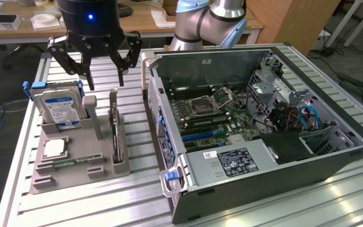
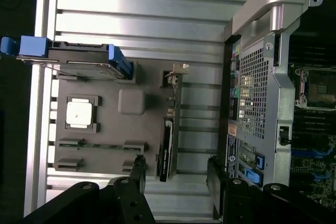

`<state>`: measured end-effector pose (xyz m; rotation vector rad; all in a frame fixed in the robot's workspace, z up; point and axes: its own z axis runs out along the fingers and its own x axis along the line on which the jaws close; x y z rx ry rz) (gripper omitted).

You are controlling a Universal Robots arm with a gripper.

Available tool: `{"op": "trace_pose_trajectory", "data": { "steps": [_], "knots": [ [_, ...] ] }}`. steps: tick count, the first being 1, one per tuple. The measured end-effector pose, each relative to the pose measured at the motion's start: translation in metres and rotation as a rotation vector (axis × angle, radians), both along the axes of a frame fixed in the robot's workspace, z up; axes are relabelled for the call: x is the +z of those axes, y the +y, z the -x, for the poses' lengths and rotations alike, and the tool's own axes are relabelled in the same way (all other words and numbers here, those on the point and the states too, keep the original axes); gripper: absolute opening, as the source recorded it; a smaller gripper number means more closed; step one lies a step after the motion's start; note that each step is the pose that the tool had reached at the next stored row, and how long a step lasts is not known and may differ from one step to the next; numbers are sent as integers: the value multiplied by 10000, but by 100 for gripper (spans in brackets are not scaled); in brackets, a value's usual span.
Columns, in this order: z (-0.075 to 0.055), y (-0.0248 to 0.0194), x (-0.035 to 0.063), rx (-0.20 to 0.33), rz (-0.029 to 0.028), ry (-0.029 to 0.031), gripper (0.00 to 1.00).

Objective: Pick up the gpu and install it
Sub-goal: 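Pick up the gpu and move the gpu toward the slot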

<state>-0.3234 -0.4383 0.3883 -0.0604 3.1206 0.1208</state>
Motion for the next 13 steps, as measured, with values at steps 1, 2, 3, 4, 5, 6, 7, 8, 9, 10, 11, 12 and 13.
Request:
{"op": "trace_pose_trajectory", "data": {
  "steps": [1,2,3,4,5,6,7,8,9,10,11,12,13],
  "knots": [
    [0,-1,-5,-1,1,0,59],
    [-1,-1,-9,0,2,1,59],
    [-2,-1,-15,0,1,1,59],
    [-3,-1,-22,0,0,1,59],
    [-5,-1,-28,0,1,1,59],
    [-9,-2,-35,1,1,2,59],
    [-10,-1,-41,0,1,3,59],
    [-11,-1,-47,-1,1,4,59],
    [-12,-1,-53,-1,1,3,59],
    [-13,-1,-59,-1,0,3,59],
    [-14,-1,-64,0,1,4,59],
    [-15,-1,-70,0,1,4,59],
    [-16,-1,-76,0,1,4,59]
  ]
}}
